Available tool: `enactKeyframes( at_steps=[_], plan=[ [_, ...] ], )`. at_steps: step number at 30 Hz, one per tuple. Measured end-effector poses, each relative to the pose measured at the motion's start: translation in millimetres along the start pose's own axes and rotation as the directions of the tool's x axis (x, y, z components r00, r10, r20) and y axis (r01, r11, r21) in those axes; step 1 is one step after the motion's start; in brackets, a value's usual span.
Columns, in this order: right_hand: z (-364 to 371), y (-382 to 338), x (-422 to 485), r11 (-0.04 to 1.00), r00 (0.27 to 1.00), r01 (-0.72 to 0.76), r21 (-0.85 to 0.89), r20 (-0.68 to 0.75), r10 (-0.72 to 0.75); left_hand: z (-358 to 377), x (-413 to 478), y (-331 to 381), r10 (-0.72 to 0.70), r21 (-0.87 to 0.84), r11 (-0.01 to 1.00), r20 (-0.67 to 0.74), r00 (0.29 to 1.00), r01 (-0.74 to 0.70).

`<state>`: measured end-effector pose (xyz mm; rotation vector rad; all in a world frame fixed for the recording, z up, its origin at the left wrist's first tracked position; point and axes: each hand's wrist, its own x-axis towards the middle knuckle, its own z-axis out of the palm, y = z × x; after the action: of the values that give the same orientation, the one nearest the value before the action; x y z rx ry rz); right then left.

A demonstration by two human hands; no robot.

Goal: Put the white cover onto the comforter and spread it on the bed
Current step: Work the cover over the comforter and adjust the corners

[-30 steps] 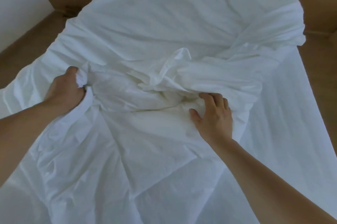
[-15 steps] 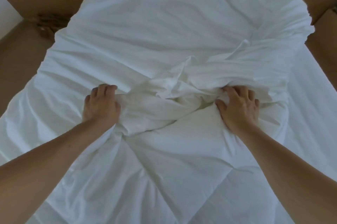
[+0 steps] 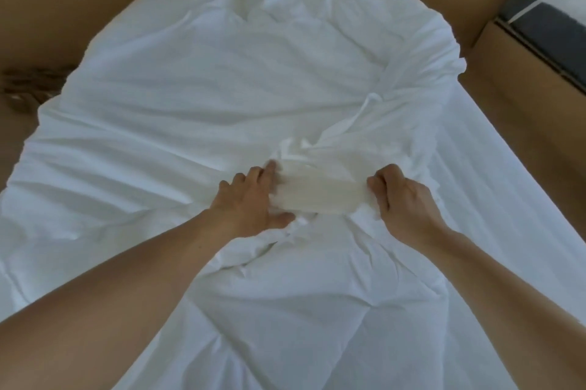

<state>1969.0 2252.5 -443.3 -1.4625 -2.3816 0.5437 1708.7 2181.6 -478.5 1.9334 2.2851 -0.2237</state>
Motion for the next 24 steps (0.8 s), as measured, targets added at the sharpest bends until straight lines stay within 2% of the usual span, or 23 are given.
enactKeyframes(
  at_steps=[2, 4, 6, 8, 10, 11, 12, 14, 15, 17, 18, 19, 20, 21, 22, 23, 24],
  plan=[
    [-5.4, -19.7, -32.2, 0.995, 0.995, 0.088, 0.057, 0.046, -0.090, -2.2, -6.0, 14.0, 0.023, 0.037, 0.999, -0.058, 0.998, -0.021],
    [-2.6, -34.6, -56.4, 0.982, 0.980, 0.162, 0.095, 0.099, -0.171, -7.6, -11.9, 27.7, 0.097, 0.121, 0.990, -0.201, 0.975, -0.073],
    [-1.0, -27.9, -62.2, 0.978, 0.980, 0.149, 0.146, 0.114, -0.166, -18.7, -18.9, 30.7, 0.154, 0.181, 0.978, -0.268, 0.951, -0.108],
    [-1.7, -7.8, -55.1, 0.985, 0.983, 0.086, 0.149, 0.151, -0.108, -31.1, -26.3, 21.5, 0.206, 0.171, 0.971, -0.247, 0.947, -0.167],
    [2.0, 13.3, -41.0, 0.996, 0.988, 0.080, 0.030, 0.132, -0.083, -44.9, -36.2, 6.3, 0.295, 0.180, 0.951, -0.289, 0.911, -0.251],
    [5.6, 23.1, -30.6, 0.992, 0.993, 0.110, -0.060, 0.051, -0.107, -49.0, -41.3, 0.2, 0.305, 0.171, 0.950, -0.315, 0.899, -0.262],
    [9.8, 34.8, -20.9, 0.984, 0.993, 0.099, -0.147, -0.044, -0.107, -52.9, -46.0, -3.1, 0.290, 0.150, 0.956, -0.329, 0.899, -0.253],
    [5.3, 54.9, -6.5, 0.978, 0.987, -0.063, -0.201, -0.159, 0.031, -56.6, -53.8, 1.9, 0.171, 0.072, 0.985, -0.269, 0.948, -0.157],
    [1.7, 62.4, -2.7, 0.973, 0.985, -0.116, -0.201, -0.147, 0.087, -49.2, -55.2, 3.7, 0.144, 0.078, 0.989, -0.263, 0.954, -0.128],
    [2.2, 71.2, -1.8, 0.965, 0.996, -0.086, -0.248, -0.009, 0.087, -34.4, -61.8, 10.2, 0.182, 0.167, 0.976, -0.259, 0.949, -0.141],
    [6.1, 74.9, -3.3, 0.967, 0.997, -0.057, -0.248, 0.039, 0.069, -28.9, -65.8, 16.9, 0.239, 0.217, 0.960, -0.315, 0.918, -0.175],
    [10.2, 77.7, -6.8, 0.977, 0.995, -0.067, -0.201, 0.053, 0.079, -19.0, -67.5, 26.0, 0.329, 0.259, 0.937, -0.422, 0.845, -0.235],
    [13.5, 82.0, -10.4, 0.987, 0.994, -0.104, -0.124, 0.028, 0.109, -9.4, -69.0, 40.5, 0.436, 0.302, 0.899, -0.528, 0.729, -0.319],
    [15.2, 87.3, -12.9, 0.987, 0.988, -0.152, -0.043, -0.017, 0.152, 0.0, -70.5, 59.1, 0.540, 0.333, 0.841, -0.569, 0.620, -0.427],
    [17.0, 94.4, -14.8, 0.981, 0.980, -0.191, 0.028, -0.057, 0.192, 6.5, -73.3, 83.0, 0.627, 0.353, 0.773, -0.552, 0.550, -0.528],
    [17.6, 96.6, -15.4, 0.975, 0.975, -0.210, 0.071, -0.065, 0.215, 9.1, -77.2, 107.0, 0.686, 0.336, 0.718, -0.487, 0.541, -0.609],
    [18.1, 98.0, -15.7, 0.972, 0.974, -0.215, 0.097, -0.053, 0.221, 12.8, -80.5, 133.9, 0.706, 0.315, 0.706, -0.381, 0.597, -0.634]
  ],
)
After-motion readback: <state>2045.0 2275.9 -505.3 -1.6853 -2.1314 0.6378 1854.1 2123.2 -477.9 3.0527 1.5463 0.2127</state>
